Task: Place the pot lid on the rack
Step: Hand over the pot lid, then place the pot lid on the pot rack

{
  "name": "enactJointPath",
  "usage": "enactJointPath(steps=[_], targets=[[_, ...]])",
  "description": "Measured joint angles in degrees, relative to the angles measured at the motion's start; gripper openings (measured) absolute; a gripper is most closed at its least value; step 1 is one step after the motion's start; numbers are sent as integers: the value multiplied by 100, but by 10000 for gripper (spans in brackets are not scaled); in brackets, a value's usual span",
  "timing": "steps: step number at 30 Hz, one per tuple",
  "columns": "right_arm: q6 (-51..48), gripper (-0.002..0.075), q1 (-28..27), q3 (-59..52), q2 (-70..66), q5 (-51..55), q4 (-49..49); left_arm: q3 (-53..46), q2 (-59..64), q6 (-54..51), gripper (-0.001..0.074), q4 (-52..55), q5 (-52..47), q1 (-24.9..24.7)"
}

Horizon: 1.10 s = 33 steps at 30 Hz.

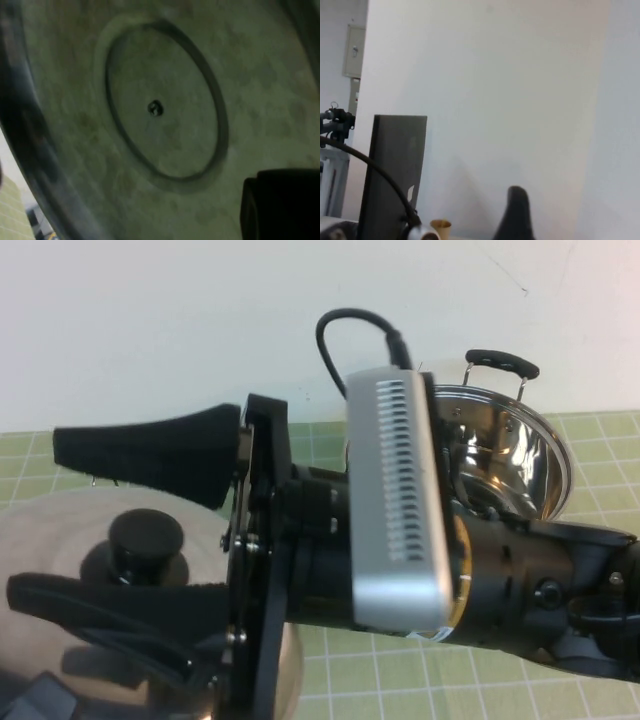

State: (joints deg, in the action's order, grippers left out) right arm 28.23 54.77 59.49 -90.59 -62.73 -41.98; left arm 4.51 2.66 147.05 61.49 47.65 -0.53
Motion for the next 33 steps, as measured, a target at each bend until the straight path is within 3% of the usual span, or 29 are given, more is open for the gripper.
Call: enactJointPath(steps=[4,8,11,14,18,20,25,33], targets=[[-637,569,8,2,224,-80,24,238,8,24,69,574,-569,0],[-1226,561,8,2,735,344,63,838,66,33,69,1552,-1062,0],[-1434,497,8,2,1196,1026,63,1380,289,33,69,2541,-1214,0],[-1498,376,8,2,1730,1979,-264,1871,780,8,69,3572,-1031,0],[-1515,168,8,2,2525,3574,-1419,2291,1584,-537,69,3976,-636,0],[-1278,111,23,2,2831,4464,-2126,2461,1984,-793,69,4031,-492,0],[-763,68,32,-172,3507,6663,-2887,2914,3079,-1897,69,4094,-434,0],[-886,57,32,-433,4339,9173,-1951,3528,4619,-3473,69,4117,-863,0]])
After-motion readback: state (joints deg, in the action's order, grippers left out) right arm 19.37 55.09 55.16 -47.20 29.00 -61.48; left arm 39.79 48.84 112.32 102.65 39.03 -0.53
